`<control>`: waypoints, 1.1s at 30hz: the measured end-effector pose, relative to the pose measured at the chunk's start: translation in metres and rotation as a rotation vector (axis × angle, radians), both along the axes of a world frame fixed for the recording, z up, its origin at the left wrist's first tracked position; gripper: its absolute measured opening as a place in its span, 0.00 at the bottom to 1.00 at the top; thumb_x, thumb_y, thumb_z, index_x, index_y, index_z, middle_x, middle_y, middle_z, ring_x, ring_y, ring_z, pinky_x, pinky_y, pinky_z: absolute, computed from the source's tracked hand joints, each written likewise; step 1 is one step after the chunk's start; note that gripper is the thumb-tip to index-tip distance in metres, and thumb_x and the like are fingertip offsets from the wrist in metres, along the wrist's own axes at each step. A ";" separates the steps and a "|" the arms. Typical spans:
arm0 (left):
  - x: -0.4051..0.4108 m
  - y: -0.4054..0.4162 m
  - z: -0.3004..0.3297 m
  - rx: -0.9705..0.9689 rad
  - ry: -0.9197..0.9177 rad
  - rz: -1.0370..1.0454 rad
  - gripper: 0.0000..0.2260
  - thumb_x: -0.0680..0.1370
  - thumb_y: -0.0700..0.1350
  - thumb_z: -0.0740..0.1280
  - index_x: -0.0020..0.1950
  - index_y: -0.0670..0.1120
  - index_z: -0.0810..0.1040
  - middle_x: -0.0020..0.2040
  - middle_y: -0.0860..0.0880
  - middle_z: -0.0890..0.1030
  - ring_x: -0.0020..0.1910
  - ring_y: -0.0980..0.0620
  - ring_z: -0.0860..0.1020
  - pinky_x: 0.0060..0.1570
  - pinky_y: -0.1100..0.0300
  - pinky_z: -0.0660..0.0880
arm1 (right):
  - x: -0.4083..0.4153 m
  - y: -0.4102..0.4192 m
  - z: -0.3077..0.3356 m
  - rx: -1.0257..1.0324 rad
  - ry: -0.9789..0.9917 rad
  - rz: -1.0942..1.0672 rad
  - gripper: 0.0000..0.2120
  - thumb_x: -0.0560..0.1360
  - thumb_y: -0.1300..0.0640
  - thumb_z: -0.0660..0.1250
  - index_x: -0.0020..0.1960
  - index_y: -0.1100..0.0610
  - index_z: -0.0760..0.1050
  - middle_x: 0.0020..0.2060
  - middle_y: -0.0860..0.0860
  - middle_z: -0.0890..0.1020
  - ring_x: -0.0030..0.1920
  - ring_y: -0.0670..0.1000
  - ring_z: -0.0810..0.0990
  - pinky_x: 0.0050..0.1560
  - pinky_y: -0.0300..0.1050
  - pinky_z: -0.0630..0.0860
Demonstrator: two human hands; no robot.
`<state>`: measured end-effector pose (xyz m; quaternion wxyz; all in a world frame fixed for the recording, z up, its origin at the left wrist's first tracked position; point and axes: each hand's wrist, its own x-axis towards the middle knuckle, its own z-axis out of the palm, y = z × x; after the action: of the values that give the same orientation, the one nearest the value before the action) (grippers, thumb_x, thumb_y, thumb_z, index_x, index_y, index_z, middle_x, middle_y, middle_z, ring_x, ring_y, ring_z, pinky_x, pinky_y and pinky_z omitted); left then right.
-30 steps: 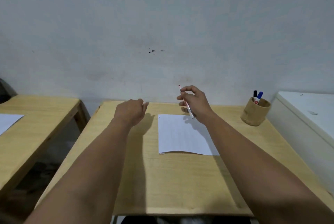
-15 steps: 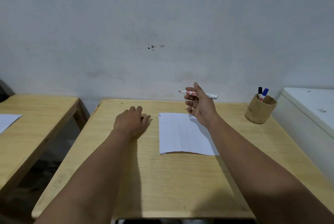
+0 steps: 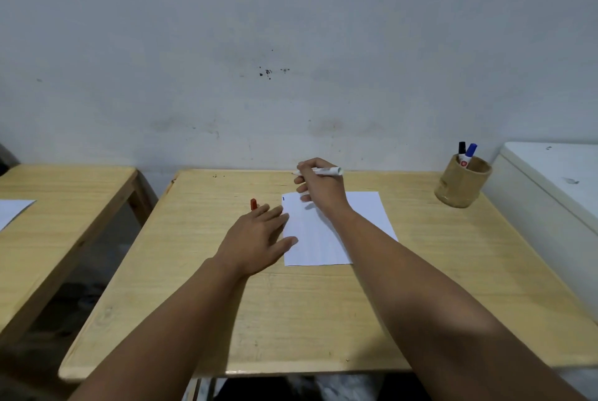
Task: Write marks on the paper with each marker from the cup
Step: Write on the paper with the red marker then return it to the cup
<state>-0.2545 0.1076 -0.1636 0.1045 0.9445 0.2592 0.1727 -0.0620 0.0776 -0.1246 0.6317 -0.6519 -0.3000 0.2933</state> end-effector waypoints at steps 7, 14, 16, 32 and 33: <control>0.001 0.004 -0.008 -0.066 0.019 0.029 0.29 0.80 0.62 0.64 0.77 0.49 0.72 0.78 0.49 0.70 0.79 0.45 0.64 0.74 0.52 0.63 | -0.014 0.008 -0.033 -0.071 -0.055 -0.025 0.16 0.78 0.48 0.75 0.37 0.56 0.80 0.34 0.55 0.87 0.31 0.52 0.82 0.31 0.43 0.77; 0.001 0.004 -0.015 -0.070 0.108 0.066 0.33 0.81 0.67 0.56 0.82 0.52 0.61 0.83 0.53 0.59 0.83 0.51 0.53 0.79 0.53 0.50 | -0.011 0.008 -0.048 -0.083 -0.074 -0.105 0.12 0.77 0.53 0.73 0.42 0.63 0.81 0.36 0.57 0.88 0.33 0.52 0.87 0.38 0.45 0.83; 0.001 0.001 -0.015 -0.065 0.118 0.087 0.35 0.81 0.68 0.55 0.83 0.51 0.60 0.83 0.52 0.58 0.83 0.51 0.52 0.80 0.52 0.49 | -0.010 0.009 -0.050 -0.074 -0.068 -0.091 0.13 0.75 0.53 0.73 0.40 0.63 0.79 0.37 0.59 0.88 0.32 0.52 0.85 0.38 0.47 0.82; -0.003 -0.002 -0.019 -0.064 0.138 0.129 0.37 0.79 0.70 0.51 0.83 0.50 0.58 0.84 0.52 0.54 0.83 0.53 0.48 0.81 0.49 0.46 | -0.007 0.012 -0.056 -0.115 -0.185 -0.066 0.13 0.73 0.47 0.73 0.38 0.57 0.81 0.34 0.54 0.88 0.38 0.58 0.89 0.43 0.55 0.87; -0.003 -0.002 -0.019 -0.066 0.139 0.128 0.37 0.79 0.70 0.51 0.83 0.50 0.58 0.84 0.52 0.54 0.83 0.53 0.48 0.81 0.49 0.46 | -0.007 0.012 -0.056 -0.125 -0.193 -0.066 0.13 0.73 0.47 0.73 0.39 0.57 0.81 0.34 0.53 0.88 0.38 0.57 0.89 0.43 0.55 0.87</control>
<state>-0.2573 0.1051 -0.1823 0.1060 0.9318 0.3310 0.1046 -0.0689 0.0899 -0.1805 0.5674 -0.7245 -0.3190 0.2265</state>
